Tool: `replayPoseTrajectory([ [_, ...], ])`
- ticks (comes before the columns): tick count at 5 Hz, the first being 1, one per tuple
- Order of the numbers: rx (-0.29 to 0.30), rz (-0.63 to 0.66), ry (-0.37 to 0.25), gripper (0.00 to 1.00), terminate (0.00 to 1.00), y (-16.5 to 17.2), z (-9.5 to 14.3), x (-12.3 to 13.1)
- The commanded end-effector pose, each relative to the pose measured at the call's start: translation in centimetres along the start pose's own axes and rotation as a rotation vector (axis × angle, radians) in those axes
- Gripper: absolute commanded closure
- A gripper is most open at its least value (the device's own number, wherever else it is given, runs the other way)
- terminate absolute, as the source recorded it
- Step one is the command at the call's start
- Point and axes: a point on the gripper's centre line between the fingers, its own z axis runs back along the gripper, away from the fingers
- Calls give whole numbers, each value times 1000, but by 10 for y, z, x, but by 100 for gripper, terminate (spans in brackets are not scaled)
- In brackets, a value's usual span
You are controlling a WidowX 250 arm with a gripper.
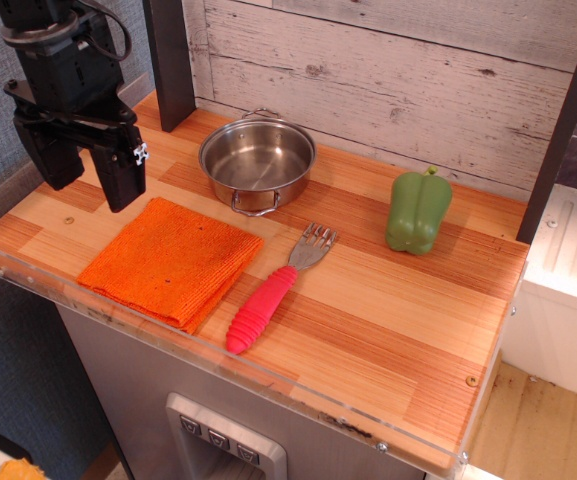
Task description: Put the pot on top of the cloth.
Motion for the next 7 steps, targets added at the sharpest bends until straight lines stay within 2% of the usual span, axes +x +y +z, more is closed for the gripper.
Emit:
replayPoseTrajectory([
  [1,0,0,0,0,0,0,0,0],
  [2,-13,-86,-7,0,0,-48,9,23],
  [3,-18,-130,5,0,0,-84,6,35],
  [4,-24,-146,23,0,0,-91,-12,47],
  [5,-18,-240,13,0,0,-115,-14,69],
  [7,-4,-194,37,0,0,-99,-28,117],
])
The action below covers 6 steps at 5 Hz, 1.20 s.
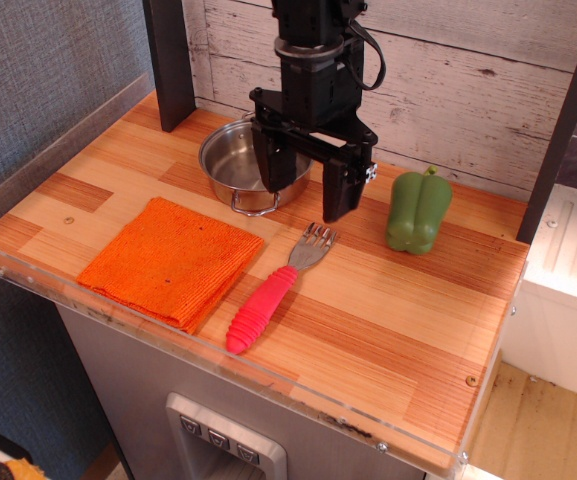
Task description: Put the pot on top of the cloth.
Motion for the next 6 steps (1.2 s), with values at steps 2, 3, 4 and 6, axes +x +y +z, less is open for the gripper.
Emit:
replayPoseTrajectory([
  [2,48,51,-9,0,0,40,-3,52],
  [3,74,69,29,0,0,51,-23,54],
  [4,90,75,69,0,0,54,-41,52],
  [6,84,96,31,100,0,62,-26,44],
])
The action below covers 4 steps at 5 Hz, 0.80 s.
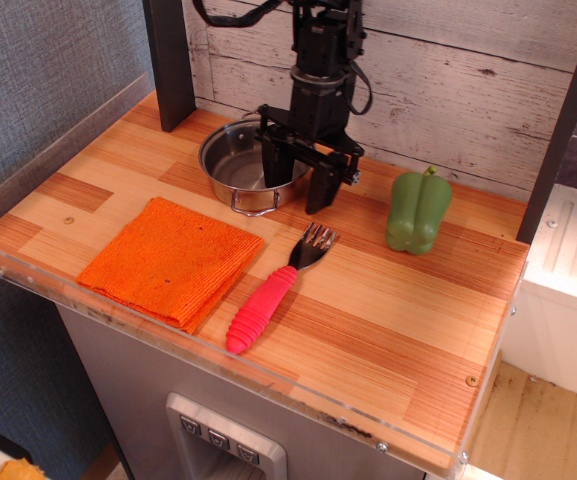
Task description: Put the pot on top of the cloth.
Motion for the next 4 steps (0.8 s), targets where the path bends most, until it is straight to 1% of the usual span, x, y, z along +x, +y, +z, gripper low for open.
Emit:
replayPoseTrajectory([
  [1,-37,37,-185,100,0,11,66,-13],
  [2,-65,13,-284,100,0,11,91,-26],
  [3,-66,-16,-318,100,0,7,106,-60],
  [4,-47,-20,-253,100,0,6,88,-97],
])
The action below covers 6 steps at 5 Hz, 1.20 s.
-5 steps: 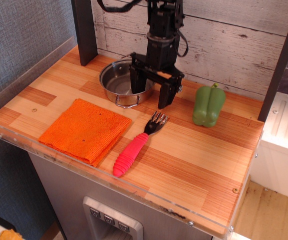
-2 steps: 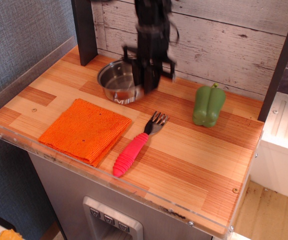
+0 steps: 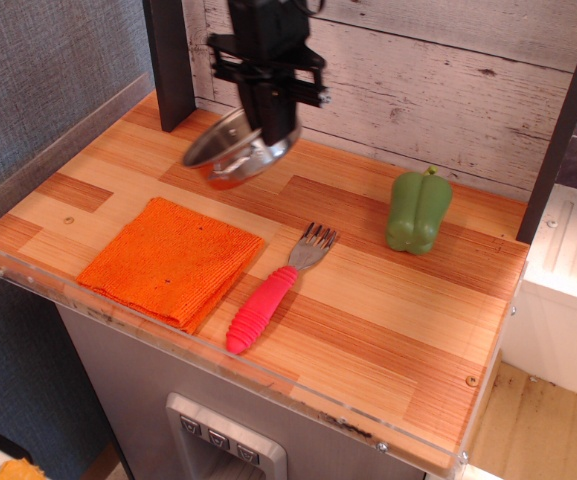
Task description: Put the pot on top of the cloth.
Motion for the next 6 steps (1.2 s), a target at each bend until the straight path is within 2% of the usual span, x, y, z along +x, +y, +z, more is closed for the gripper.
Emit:
replayPoseTrajectory([
  [1,75,1,51,100,0,6,-1,-65],
  [2,115,22,91,100,0,18,-9,-85],
  [3,133,37,119,100,0,27,-16,-91],
  [4,129,33,148,0,0,25,-24,-92],
  [6,108,-32,129,0,0,11,-21,-88],
])
